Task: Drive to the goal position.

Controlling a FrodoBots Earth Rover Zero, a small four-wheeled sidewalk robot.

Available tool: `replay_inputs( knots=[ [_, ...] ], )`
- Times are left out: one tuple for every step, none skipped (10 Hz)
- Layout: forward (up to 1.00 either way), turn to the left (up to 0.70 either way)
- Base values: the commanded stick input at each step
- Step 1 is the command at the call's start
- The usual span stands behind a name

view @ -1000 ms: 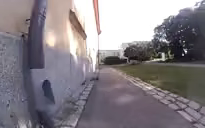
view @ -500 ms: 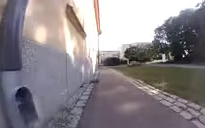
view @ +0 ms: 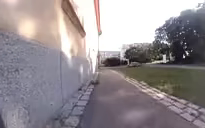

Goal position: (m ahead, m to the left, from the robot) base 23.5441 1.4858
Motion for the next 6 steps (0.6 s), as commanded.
replay_inputs(
  knots=[
    [0.6,0.0],
    [0.6,-0.07],
    [0.6,-0.14],
    [0.6,-0.15],
    [0.6,-0.15],
    [0.6,-0.15]
  ],
)
